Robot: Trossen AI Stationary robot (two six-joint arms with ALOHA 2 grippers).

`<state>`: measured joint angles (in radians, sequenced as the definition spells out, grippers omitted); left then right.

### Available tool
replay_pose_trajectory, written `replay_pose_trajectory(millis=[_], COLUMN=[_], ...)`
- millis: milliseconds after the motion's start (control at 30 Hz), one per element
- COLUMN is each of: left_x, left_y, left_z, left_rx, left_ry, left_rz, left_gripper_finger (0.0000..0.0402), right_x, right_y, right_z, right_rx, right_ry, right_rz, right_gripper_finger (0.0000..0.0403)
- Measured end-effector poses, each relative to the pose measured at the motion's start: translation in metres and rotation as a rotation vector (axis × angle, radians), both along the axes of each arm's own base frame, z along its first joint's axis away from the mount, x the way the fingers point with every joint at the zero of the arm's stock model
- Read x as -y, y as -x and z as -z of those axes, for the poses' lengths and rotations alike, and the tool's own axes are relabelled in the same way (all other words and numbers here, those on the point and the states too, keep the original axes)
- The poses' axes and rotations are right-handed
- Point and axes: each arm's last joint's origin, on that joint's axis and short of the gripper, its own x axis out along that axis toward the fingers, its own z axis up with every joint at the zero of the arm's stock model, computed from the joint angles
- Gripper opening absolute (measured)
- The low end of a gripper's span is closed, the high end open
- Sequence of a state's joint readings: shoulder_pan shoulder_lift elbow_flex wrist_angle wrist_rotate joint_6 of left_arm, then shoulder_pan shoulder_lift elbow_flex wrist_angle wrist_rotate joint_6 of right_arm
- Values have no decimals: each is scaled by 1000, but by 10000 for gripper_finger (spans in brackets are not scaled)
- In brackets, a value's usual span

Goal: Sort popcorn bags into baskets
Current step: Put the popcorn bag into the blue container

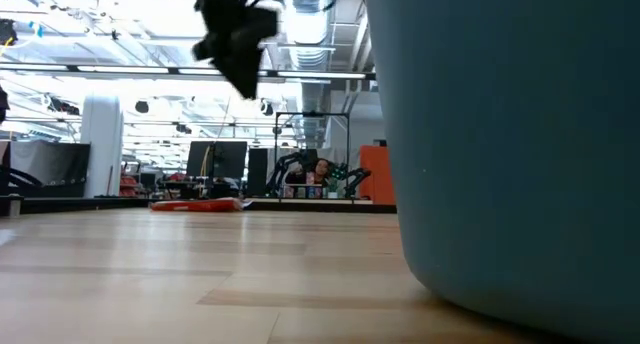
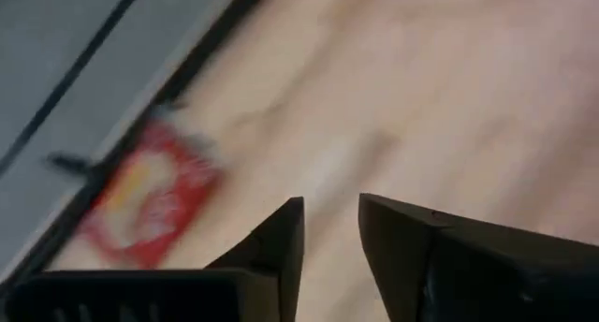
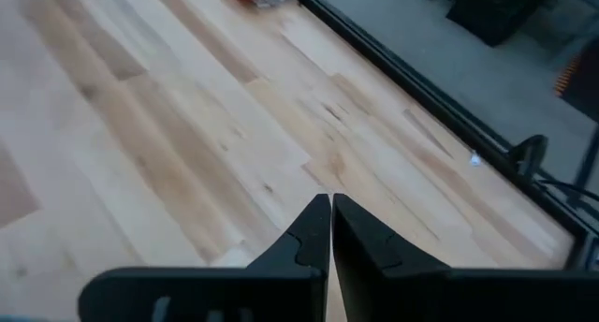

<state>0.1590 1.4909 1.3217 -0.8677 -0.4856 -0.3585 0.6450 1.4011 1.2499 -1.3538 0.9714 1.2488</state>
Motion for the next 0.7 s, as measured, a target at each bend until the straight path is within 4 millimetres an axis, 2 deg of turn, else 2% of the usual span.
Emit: replay_pose_trajectory(millis=[100,200,333,467,700], left_x=[-40,-75,-110,-129,-139], left_y=[31,59,85,98,98], left_z=[10,36,70,99,144], left_rx=[20,17,89,141,-25], left_ry=[10,-2,-22,31,130], left_rz=[-98,-193,-290,-336,-368], left_gripper_finger=[82,57,19,4,1], right_x=[3,6,11,16,21], right_y=[-9,-17,-26,-29,-29], right_z=[7,14,21,21,19], right_rx=[-27,-58,-94,-94,-84], right_ry=[19,41,64,62,56], right_rz=[30,58,85,107,123], right_gripper_finger=[40,40,40,40,36])
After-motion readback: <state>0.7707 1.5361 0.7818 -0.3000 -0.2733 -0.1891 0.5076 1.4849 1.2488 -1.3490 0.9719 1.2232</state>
